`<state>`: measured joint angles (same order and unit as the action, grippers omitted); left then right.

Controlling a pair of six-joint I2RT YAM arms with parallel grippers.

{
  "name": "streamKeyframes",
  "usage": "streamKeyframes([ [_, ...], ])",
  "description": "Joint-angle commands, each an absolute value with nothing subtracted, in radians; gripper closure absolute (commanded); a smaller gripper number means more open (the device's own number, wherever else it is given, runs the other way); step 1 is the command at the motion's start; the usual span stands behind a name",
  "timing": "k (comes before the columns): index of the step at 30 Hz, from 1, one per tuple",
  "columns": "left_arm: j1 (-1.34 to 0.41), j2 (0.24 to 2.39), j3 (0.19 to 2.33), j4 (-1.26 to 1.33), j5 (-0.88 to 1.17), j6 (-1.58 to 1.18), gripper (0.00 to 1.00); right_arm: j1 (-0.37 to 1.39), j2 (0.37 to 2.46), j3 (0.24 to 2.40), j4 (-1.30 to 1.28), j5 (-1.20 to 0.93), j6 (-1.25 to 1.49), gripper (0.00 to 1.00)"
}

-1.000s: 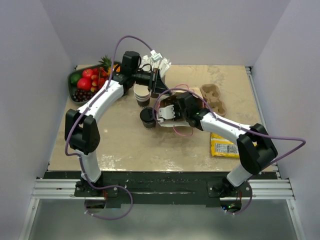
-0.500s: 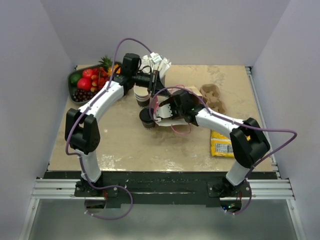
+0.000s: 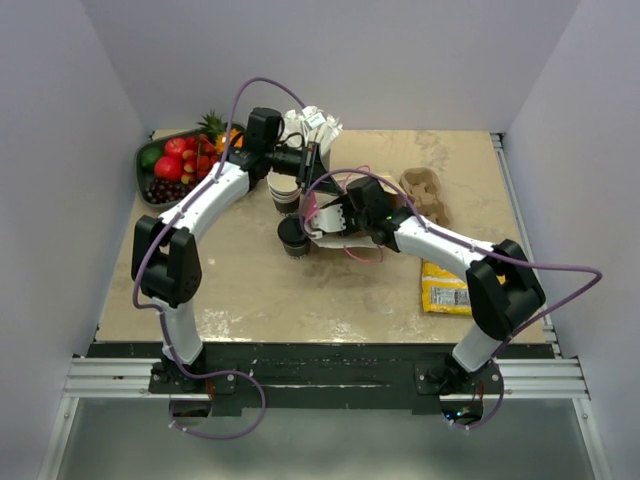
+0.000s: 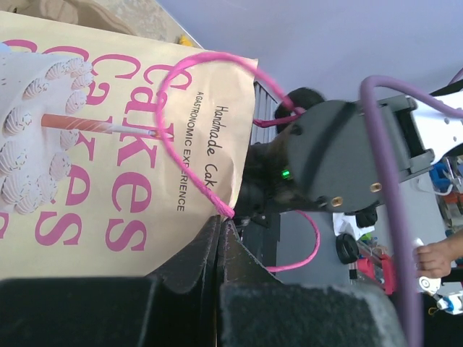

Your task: Pack the takeout coffee

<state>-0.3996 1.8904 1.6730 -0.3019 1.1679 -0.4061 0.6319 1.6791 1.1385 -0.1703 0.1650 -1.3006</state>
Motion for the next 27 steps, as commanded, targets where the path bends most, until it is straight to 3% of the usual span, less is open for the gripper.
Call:
streamKeyframes([
  [1, -0.394, 1.907, 1.713, -0.307, 1.157, -0.399, 1.00, 0.627, 1.565, 1.141, -0.186, 0.179, -1.227, 0.52],
  [13, -0.393, 1.914, 1.720, -0.299, 1.155, -0.400, 1.00, 0.629, 1.490, 1.172, -0.296, 0.184, -1.114, 0.45],
  [20, -0.393, 1.914, 1.721, -0.302, 1.152, -0.394, 1.00, 0.629, 1.367, 1.411, -0.572, 0.040, -0.901, 0.44],
  [27, -0.393, 1.930, 1.732, -0.302, 1.152, -0.391, 1.00, 0.627, 1.181, 1.407, -0.790, -0.046, -0.879, 0.41],
])
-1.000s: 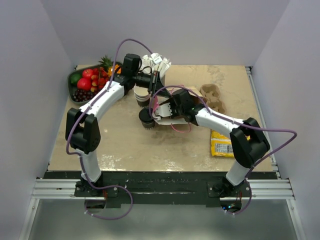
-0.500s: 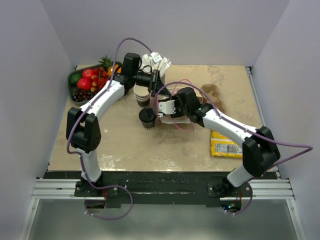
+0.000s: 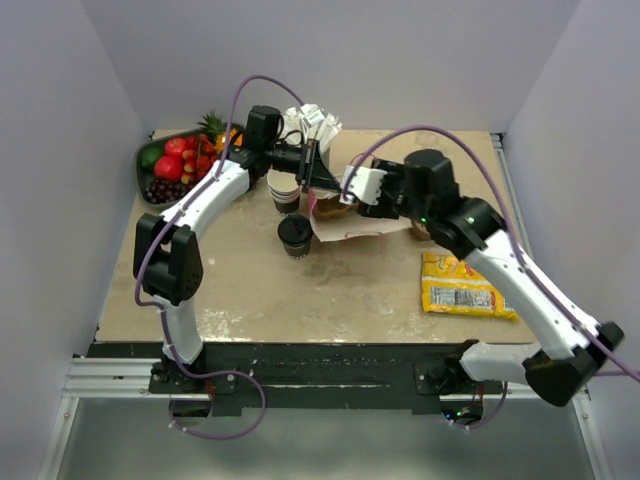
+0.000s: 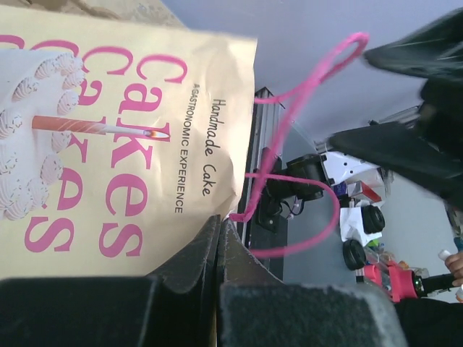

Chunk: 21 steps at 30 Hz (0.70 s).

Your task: Pack the takeout coffee

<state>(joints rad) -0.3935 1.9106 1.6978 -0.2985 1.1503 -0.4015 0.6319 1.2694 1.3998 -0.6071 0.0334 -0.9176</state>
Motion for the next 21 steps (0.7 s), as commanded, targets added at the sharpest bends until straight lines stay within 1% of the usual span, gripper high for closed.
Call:
streamKeyframes([
  [1, -0.393, 1.931, 1.735, -0.301, 1.154, -0.393, 1.00, 0.626, 1.168, 1.385, -0.814, -0.052, -0.877, 0.42],
  [5, -0.393, 1.944, 1.747, -0.299, 1.152, -0.393, 1.00, 0.626, 1.134, 1.361, -0.926, -0.130, -0.862, 0.43],
  [8, -0.393, 1.947, 1.752, -0.299, 1.155, -0.397, 1.00, 0.627, 1.127, 1.377, -1.010, -0.187, -0.885, 0.40],
  [9, -0.393, 1.948, 1.750, -0.299, 1.155, -0.396, 1.00, 0.627, 1.126, 1.382, -1.037, -0.199, -0.894, 0.39],
  [10, -0.393, 1.950, 1.746, -0.299, 1.157, -0.394, 1.00, 0.626, 1.115, 1.375, -1.057, -0.213, -0.905, 0.35],
  [12, -0.393, 1.948, 1.740, -0.298, 1.157, -0.397, 1.00, 0.627, 1.106, 1.359, -1.118, -0.227, -0.956, 0.32],
  [13, -0.393, 1.947, 1.736, -0.296, 1.158, -0.397, 1.00, 0.627, 1.098, 1.338, -1.120, -0.226, -0.956, 0.29],
  [15, -0.393, 1.945, 1.736, -0.293, 1.158, -0.399, 1.00, 0.627, 1.085, 1.324, -1.111, -0.218, -0.953, 0.28],
  [19, -0.393, 1.942, 1.746, -0.287, 1.164, -0.405, 1.00, 0.627, 1.083, 1.313, -1.086, -0.195, -0.939, 0.26],
  [21, -0.393, 1.944, 1.749, -0.285, 1.164, -0.408, 1.00, 0.627, 1.072, 1.295, -1.031, -0.160, -0.924, 0.25],
])
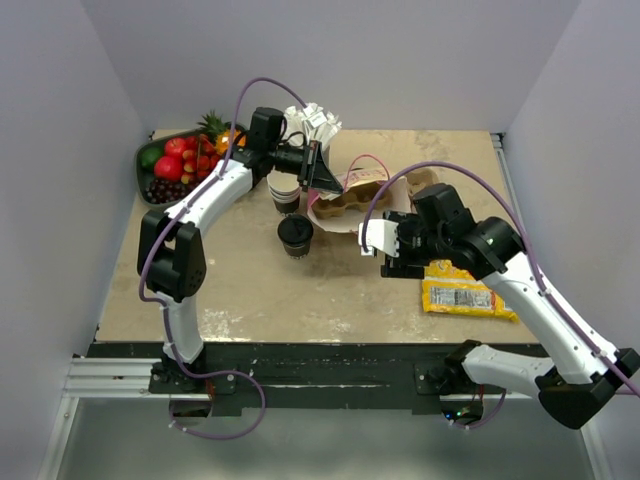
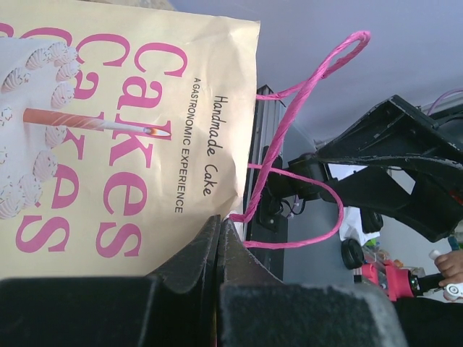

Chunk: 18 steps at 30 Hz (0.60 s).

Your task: Pack the takeout coffee

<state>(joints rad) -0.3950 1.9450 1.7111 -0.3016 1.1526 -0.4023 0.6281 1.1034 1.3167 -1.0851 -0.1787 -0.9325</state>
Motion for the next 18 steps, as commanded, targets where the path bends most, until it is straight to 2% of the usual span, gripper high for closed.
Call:
streamKeyframes([
  [1, -0.393, 1.942, 1.750, -0.285, 1.167, -0.410, 1.00, 0.627, 1.068, 1.266, -1.002, -0.150, -0.917, 0.25],
  [5, -0.393, 1.950, 1.744, -0.288, 1.175, -0.413, 1.00, 0.629, 1.072, 1.220, -0.845, -0.063, -0.864, 0.24],
  [12, -0.391, 1.959, 1.746, -0.279, 1.180, -0.423, 1.00, 0.629, 1.108, 1.221, -0.752, -0.091, -0.773, 0.25],
  [15, -0.391, 1.962, 1.747, -0.267, 1.187, -0.439, 1.00, 0.630, 1.143, 1.221, -0.712, -0.087, -0.741, 0.35],
  [16, -0.391, 1.962, 1.747, -0.261, 1.187, -0.442, 1.00, 0.629, 1.156, 1.229, -0.707, -0.090, -0.739, 0.42],
  [18, -0.391, 1.962, 1.747, -0.255, 1.187, -0.446, 1.00, 0.630, 1.170, 1.239, -0.695, -0.110, -0.744, 0.49],
])
